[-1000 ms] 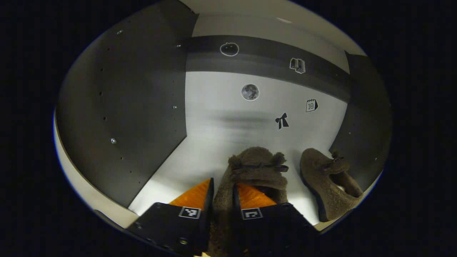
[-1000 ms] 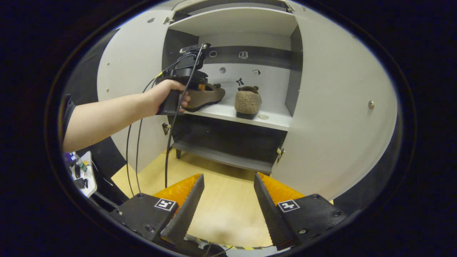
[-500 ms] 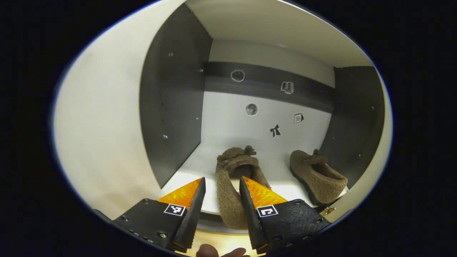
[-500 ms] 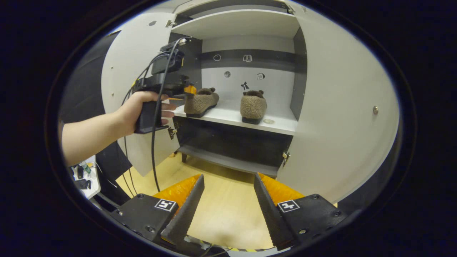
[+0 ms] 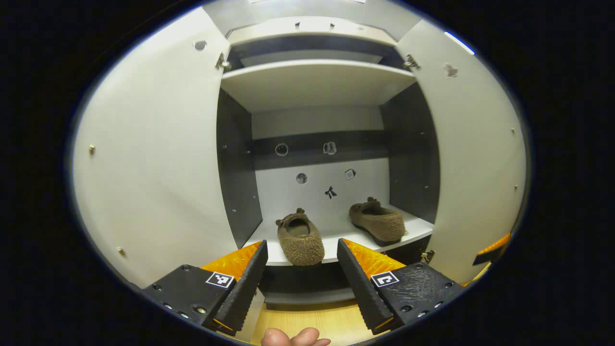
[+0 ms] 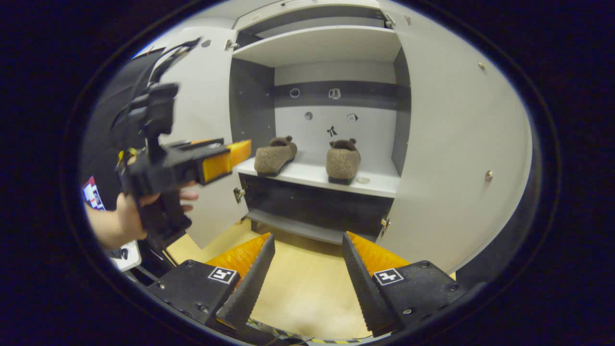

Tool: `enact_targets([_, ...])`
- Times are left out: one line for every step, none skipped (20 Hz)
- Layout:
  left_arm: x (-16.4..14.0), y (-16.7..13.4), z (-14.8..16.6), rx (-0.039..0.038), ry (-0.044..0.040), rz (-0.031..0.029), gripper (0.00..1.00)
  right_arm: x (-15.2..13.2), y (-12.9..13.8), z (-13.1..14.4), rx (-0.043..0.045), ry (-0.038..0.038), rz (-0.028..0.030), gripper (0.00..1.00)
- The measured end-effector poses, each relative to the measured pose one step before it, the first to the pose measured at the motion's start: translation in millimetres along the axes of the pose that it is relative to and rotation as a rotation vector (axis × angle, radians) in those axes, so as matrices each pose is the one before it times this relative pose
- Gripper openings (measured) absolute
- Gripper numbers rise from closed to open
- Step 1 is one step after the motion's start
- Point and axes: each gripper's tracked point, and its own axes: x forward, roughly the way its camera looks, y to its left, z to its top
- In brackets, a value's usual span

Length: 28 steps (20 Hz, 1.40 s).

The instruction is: Grab one shoe with the right hand and put it into the shoe cabinet, grab the other shoe with the left hand and put it into the shoe cabinet; then close the right door with the right hand and the left door with the left hand.

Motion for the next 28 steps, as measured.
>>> enact_targets([-16.96,-5.90,1.35,0.00346,-0.01436,-0.01538,0.90,-8.53,-1.55,11.63,0.01075,-0.02705,-0.00277,0.93])
enact_targets([-14.87,-8.16,1.83,-0.00344,-0.00447,-0.01759,0.92,-12.02,1.44,12.25,0.00094,-0.02094,0.00578,0.93])
enact_targets([-13.80,-7.12,2.43,0.00164,-0.00333,-0.02396,0.93,-15.07,1.81,15.84,-0.01326,-0.02835,0.00116,0.89])
enact_targets([-8.36,-6.31,1.74,0.00197,-0.00009,-0.01545,0.93,-17.85,-3.35,17.97,-0.02464,-0.03442,-0.01209,0.89])
enact_targets([-4.43,-8.10,-2.05,0.00041,0.00607,-0.02617,0.93,-22.30,-6.88,18.46,-0.03057,-0.04309,-0.02412,0.89])
enact_targets([0.06,-7.60,-2.72,0.00304,0.00774,-0.02560,0.99,-18.67,-9.05,17.97,-0.03073,-0.05289,-0.04008,0.92])
enact_targets([0.78,-2.47,1.04,0.00185,0.00060,-0.00873,0.98,-17.04,-18.16,15.02,-0.05012,-0.04766,-0.08289,0.92])
enact_targets([3.55,-3.39,-0.96,-0.00988,0.00819,-0.01616,0.93,-13.72,-21.55,12.66,-0.06037,-0.05047,-0.09631,0.88])
enact_targets([4.89,-3.89,-2.39,-0.01883,0.00695,-0.01492,0.94,-8.73,-21.46,9.62,-0.04109,-0.04943,-0.07487,0.88])
enact_targets([3.72,-0.87,1.55,-0.01561,0.00276,-0.00162,0.94,-4.98,-20.69,4.61,-0.02480,-0.03449,-0.06247,0.89])
enact_targets([2.60,-2.42,2.01,-0.01553,-0.00154,-0.00913,0.94,-0.71,-17.51,-7.23,-0.01047,-0.00415,-0.05287,0.88])
enact_targets([3.32,-1.87,0.94,-0.00815,-0.00351,-0.00141,0.94,2.75,-20.51,-17.62,-0.00226,0.04546,-0.05551,0.92])
enact_targets([2.63,-0.92,2.38,-0.00625,-0.00439,-0.00516,0.94,10.43,-19.39,-24.23,0.02356,0.07017,-0.03816,0.88])
enact_targets([2.37,-3.70,0.82,-0.00361,-0.00416,-0.00793,0.94,12.70,-5.77,-17.92,0.05401,0.06347,-0.00010,0.89])
enact_targets([2.24,-2.62,-0.25,-0.00021,-0.00123,-0.00846,0.94,14.96,-1.20,-7.29,0.07042,0.03668,0.02117,0.89])
enact_targets([2.11,-1.90,-2.78,0.00265,0.00762,-0.00284,0.94,13.04,0.34,-3.42,0.05685,0.02229,0.00983,0.89])
enact_targets([1.83,-0.14,-4.27,0.00333,0.01244,0.00231,0.95,7.71,3.11,-5.29,0.02006,0.03346,0.02675,0.94])
enact_targets([0.05,2.28,-3.41,0.00951,0.01429,0.01128,0.94,-2.74,3.94,5.78,-0.00295,-0.02359,0.00266,0.88])
enact_targets([-1.24,4.36,-2.15,0.00494,0.00748,0.01246,0.94,1.84,3.94,-2.57,-0.03543,-0.01972,0.00995,0.85])
enact_targets([-0.57,1.44,-2.22,-0.00712,0.00398,0.00485,0.94,-2.56,14.73,-0.43,-0.03636,0.00275,0.04661,0.82])
enact_targets([0.30,-0.29,-3.40,-0.01415,0.00887,-0.00166,0.94,3.89,4.31,-6.28,-0.04652,0.00457,-0.01494,0.83])
enact_targets([-0.50,0.42,-3.85,-0.00403,0.01005,-0.00024,0.94,-2.70,2.67,4.33,-0.03912,-0.01526,-0.00046,0.77])
enact_targets([-1.72,3.88,-1.70,0.00590,0.00502,0.00604,0.94,0.66,3.52,4.88,-0.02793,-0.00179,0.00855,0.81])
enact_targets([-1.32,5.42,1.41,0.00734,-0.00468,0.01639,0.94,-1.25,5.56,2.25,-0.00380,0.00248,0.01559,0.80])
enact_targets([-1.83,0.71,-0.02,-0.00330,-0.00572,0.00840,0.94,2.70,3.24,0.24,0.01279,0.00455,0.00717,0.79])
enact_targets([-0.55,-0.40,-0.11,-0.00793,-0.00300,0.00015,0.94,0.04,4.10,1.88,0.01346,0.00667,0.00862,0.77])
enact_targets([-1.41,3.10,-0.26,-0.00447,-0.00030,0.00666,0.95,1.76,5.51,-2.01,0.01362,-0.00163,0.01777,0.79])
enact_targets([-0.43,2.96,-1.62,0.00217,0.00199,0.00677,0.94,1.95,5.75,0.76,0.00902,-0.00063,0.01413,0.77])
